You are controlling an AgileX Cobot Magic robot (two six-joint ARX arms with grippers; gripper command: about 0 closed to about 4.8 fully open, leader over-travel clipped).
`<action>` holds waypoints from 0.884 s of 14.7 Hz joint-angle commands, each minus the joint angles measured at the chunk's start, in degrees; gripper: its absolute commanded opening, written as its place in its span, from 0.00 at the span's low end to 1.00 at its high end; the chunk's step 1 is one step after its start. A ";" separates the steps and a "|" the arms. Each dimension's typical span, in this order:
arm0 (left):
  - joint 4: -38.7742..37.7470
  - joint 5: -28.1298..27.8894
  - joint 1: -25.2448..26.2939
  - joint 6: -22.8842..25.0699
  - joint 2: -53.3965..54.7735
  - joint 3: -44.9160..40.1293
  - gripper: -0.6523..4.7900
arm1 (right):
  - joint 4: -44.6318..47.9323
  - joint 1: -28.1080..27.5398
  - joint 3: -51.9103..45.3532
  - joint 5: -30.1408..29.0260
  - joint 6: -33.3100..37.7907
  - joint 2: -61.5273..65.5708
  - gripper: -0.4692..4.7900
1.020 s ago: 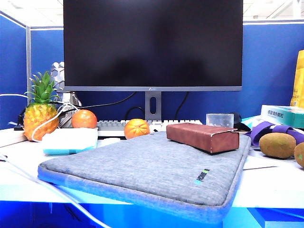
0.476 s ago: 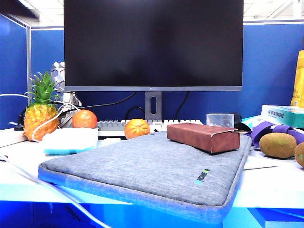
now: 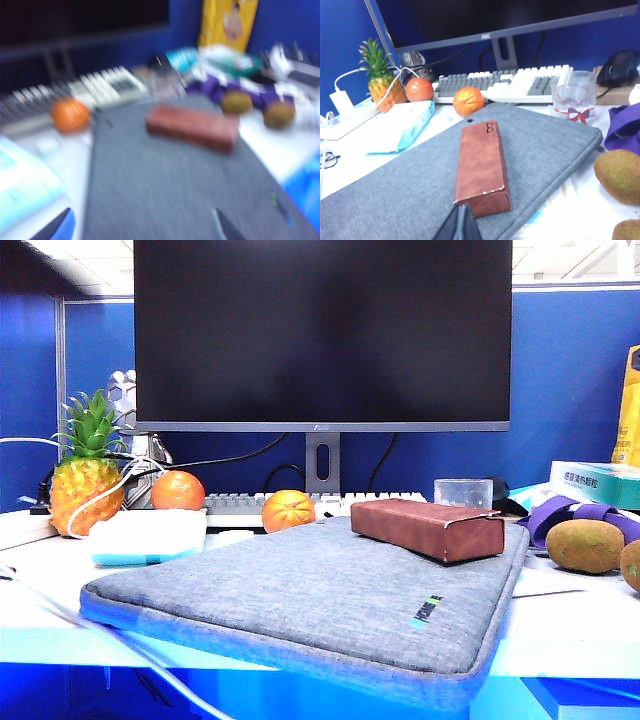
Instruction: Close the glasses case.
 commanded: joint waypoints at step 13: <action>-0.52 -13.86 -0.02 -2.91 0.07 -6.19 0.74 | 0.15 -0.07 0.26 0.04 0.15 -0.02 0.09</action>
